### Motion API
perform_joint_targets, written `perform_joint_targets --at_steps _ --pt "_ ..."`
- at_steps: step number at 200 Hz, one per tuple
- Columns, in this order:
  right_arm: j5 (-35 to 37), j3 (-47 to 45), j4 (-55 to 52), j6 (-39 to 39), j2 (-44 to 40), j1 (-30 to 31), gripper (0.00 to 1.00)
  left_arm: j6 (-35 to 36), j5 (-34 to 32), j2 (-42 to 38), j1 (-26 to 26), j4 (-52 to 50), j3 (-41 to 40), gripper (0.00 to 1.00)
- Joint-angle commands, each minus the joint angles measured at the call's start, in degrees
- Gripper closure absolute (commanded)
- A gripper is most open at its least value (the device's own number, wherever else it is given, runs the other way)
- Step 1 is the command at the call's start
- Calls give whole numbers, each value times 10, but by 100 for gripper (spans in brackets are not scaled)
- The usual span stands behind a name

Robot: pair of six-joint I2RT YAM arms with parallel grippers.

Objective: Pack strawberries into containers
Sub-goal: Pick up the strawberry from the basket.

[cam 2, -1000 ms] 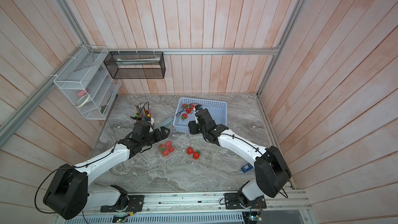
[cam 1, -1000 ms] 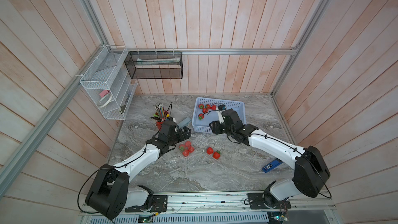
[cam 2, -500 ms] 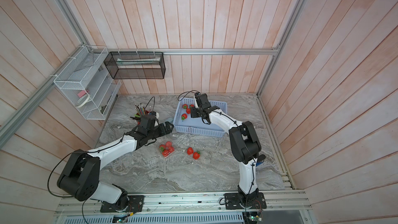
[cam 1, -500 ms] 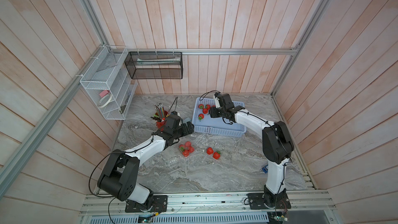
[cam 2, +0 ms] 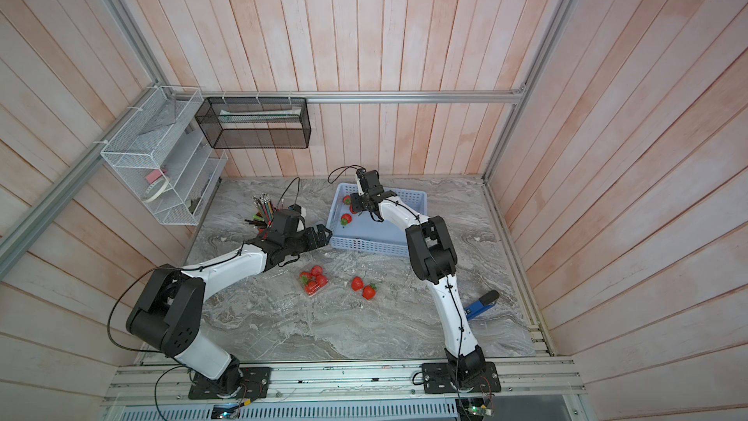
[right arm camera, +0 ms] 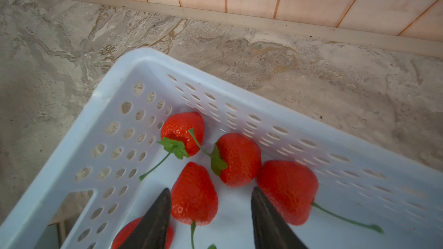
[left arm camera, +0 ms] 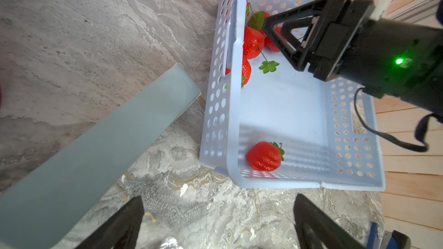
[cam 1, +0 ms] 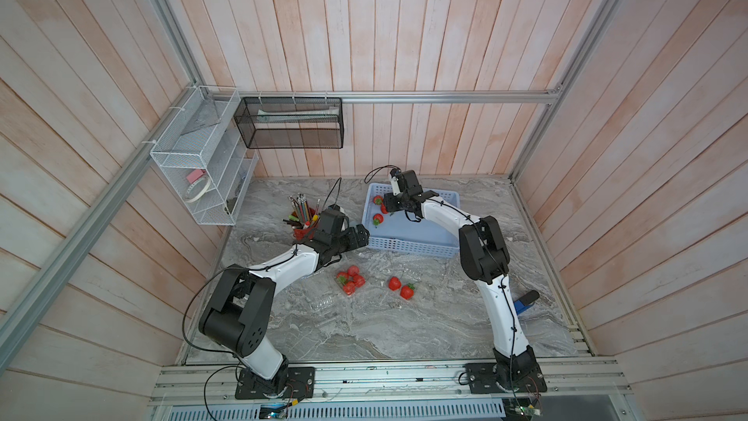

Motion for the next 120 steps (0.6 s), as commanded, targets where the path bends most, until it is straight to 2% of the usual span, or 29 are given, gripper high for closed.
perform_joint_targets --at_steps 1,68,100,120 --pt "-17 24 -14 0 24 -1 48 12 9 14 4 1 16 1" --pt "-34 23 -18 14 51 -1 48 6 14 21 4 1 12 1" --pt "-40 17 -35 6 50 -1 42 4 15 18 4 3 9 1" --pt "-38 -8 -30 4 35 -2 42 3 17 17 4 4 7 1"
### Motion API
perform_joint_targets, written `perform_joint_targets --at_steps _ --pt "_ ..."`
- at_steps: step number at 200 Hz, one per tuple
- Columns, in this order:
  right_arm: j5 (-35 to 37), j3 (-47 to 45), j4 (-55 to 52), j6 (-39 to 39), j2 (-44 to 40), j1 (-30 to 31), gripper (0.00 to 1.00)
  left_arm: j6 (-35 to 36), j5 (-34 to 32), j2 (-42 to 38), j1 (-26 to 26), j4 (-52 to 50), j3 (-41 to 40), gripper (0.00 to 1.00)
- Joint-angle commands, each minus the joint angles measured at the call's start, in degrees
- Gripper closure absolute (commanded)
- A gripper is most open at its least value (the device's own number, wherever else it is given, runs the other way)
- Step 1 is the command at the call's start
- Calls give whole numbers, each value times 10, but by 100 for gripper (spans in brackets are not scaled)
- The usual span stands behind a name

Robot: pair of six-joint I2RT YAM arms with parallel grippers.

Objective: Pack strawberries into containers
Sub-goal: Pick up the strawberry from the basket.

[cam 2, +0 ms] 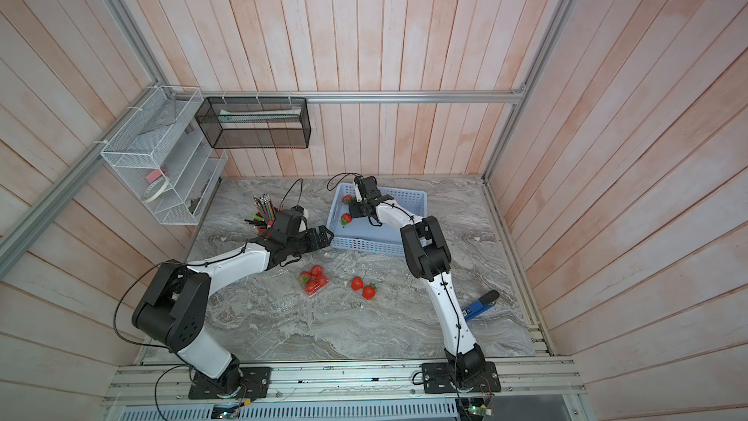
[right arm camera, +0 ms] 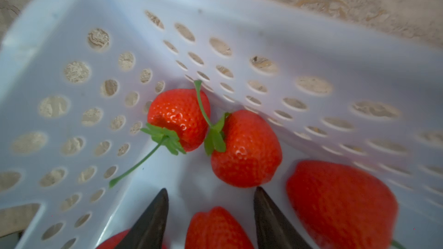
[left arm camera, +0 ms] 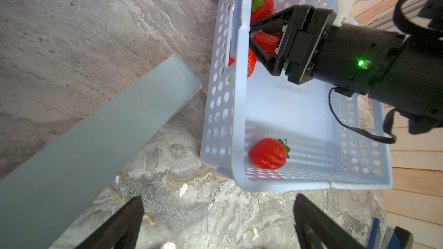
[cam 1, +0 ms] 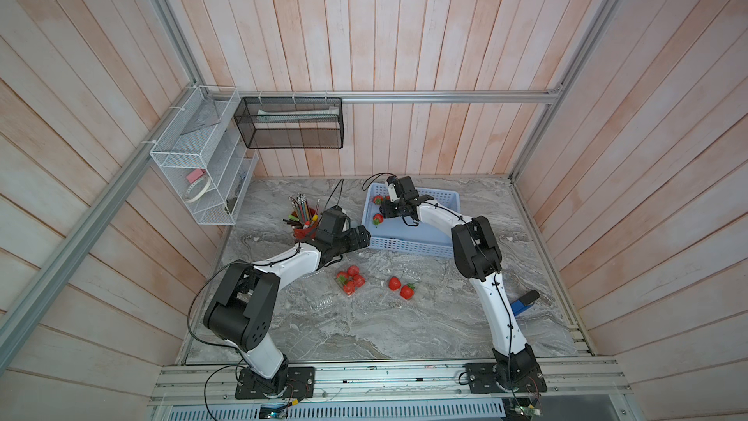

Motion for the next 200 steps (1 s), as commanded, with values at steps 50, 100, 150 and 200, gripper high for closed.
perform_joint_targets --at_steps 50,100,150,200 --pt "5 -92 0 -5 -43 -1 44 2 3 -13 4 2 -10 1" --pt "-9 -87 -1 -1 -44 -1 65 1 3 -21 4 -2 -9 1" --pt "-12 -156 21 1 -145 -1 78 -4 5 -58 4 -10 -27 1" --pt "7 -337 60 23 -348 19 80 -7 -1 -130 4 -30 -56 1"
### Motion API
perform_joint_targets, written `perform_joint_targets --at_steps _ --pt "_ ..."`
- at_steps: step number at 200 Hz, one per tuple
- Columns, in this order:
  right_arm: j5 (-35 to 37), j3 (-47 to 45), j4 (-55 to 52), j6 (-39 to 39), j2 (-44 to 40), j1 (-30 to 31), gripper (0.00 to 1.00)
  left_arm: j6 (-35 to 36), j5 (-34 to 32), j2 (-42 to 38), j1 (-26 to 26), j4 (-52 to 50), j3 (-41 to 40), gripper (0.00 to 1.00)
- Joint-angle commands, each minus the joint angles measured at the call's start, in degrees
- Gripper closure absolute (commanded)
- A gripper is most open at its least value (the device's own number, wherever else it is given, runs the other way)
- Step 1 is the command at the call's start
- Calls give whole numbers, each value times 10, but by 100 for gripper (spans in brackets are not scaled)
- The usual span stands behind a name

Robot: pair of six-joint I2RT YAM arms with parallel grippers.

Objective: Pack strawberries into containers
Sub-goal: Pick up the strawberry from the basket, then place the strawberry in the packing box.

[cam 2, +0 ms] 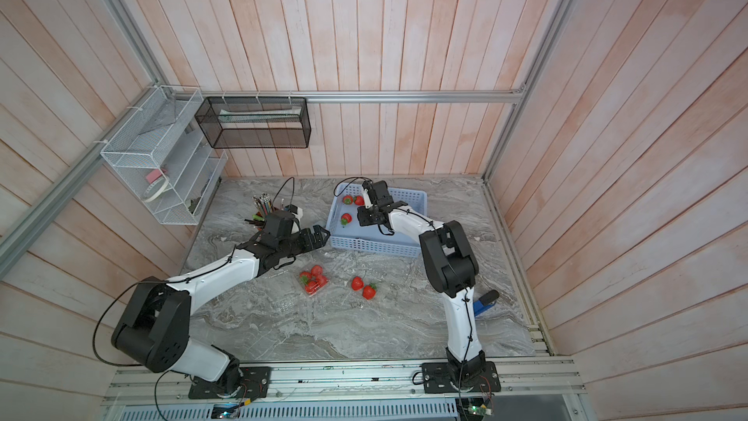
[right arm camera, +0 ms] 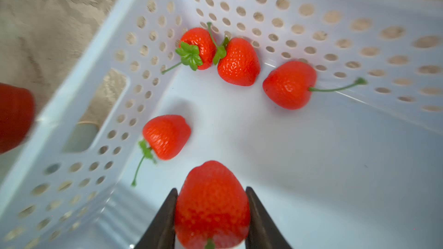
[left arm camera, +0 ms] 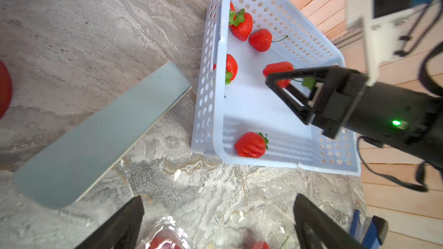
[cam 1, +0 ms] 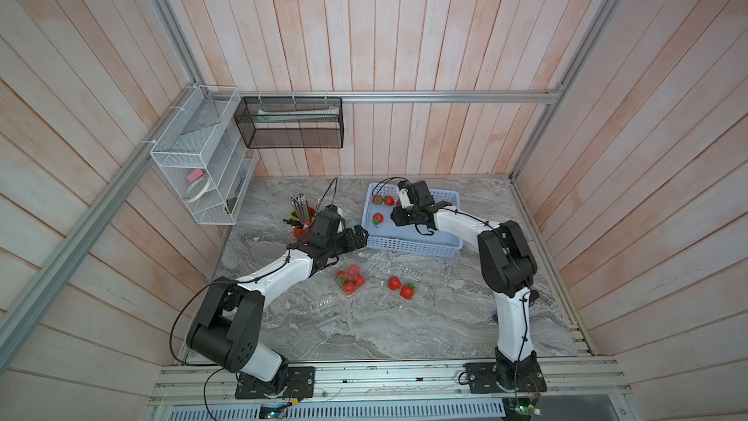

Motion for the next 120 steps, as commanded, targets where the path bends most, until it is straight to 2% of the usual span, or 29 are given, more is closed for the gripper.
perform_joint_targets --at_steps 1,28,64,92,120 --pt "11 -58 22 15 -91 17 80 -1 -3 -36 4 -19 -15 1" --pt "30 -155 -6 24 -194 51 80 4 -13 -64 6 -54 -17 1" --pt "74 -292 -37 68 -313 132 81 -4 -13 -102 16 -67 -35 0" --pt "78 -363 -41 128 -365 176 81 -13 -13 -128 28 -68 -49 0" --pt "72 -419 -16 162 -383 184 80 -20 -14 -142 28 -68 -55 0"
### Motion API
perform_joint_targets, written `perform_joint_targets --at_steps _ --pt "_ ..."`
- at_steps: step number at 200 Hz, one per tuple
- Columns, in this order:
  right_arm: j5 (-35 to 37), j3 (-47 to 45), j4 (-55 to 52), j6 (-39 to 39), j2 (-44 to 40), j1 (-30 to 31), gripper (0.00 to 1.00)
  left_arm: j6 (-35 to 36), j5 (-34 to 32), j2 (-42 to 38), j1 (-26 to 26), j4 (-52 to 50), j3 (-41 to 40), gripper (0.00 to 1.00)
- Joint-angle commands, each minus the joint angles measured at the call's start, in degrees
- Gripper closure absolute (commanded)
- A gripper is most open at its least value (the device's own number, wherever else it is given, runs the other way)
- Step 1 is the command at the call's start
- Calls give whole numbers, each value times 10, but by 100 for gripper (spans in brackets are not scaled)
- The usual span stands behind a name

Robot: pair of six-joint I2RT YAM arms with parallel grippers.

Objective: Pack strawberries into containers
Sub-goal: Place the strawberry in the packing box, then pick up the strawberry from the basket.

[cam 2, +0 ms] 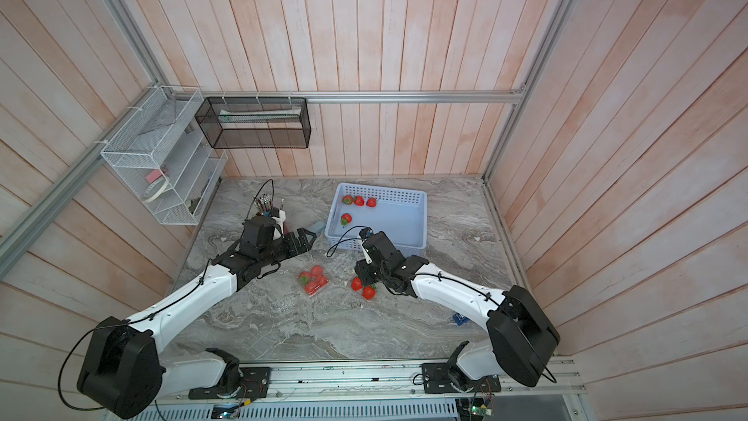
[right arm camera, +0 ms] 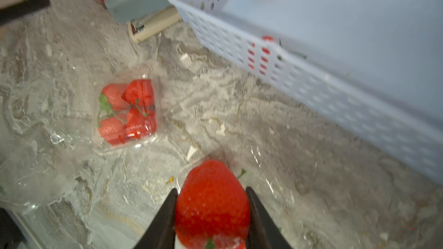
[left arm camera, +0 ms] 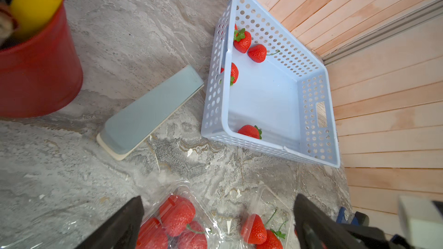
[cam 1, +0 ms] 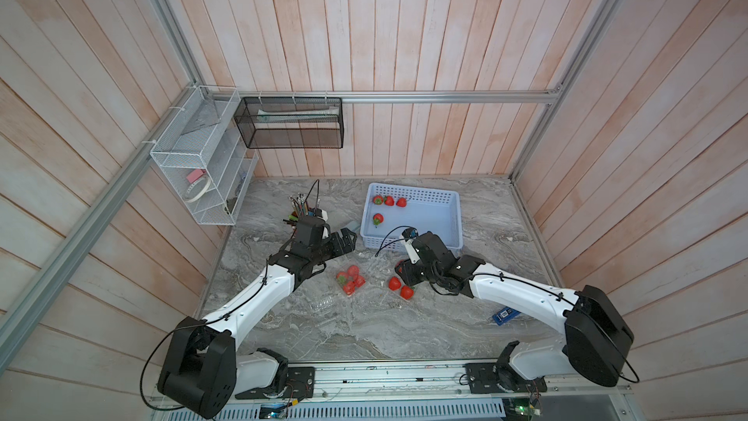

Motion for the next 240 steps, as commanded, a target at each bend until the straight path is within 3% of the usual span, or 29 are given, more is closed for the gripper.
perform_joint_targets --at_steps 1,36,77,111,158,190,240 --pt "14 -30 12 50 -16 4 80 -8 -7 -16 2 -4 -9 0" --pt "13 -39 33 44 23 4 77 -10 -6 -15 2 -5 -10 0" --pt "-2 -23 47 38 60 4 51 -9 -8 -5 2 -1 -10 1" --pt "12 -3 37 29 62 3 42 -6 -4 14 3 11 -7 0" --pt "22 55 9 5 58 -16 40 5 0 41 2 20 10 0" --pt "24 109 52 -23 55 -71 40 8 11 68 2 36 22 1" --pt "-9 232 83 -53 170 -170 41 18 20 121 2 46 55 0"
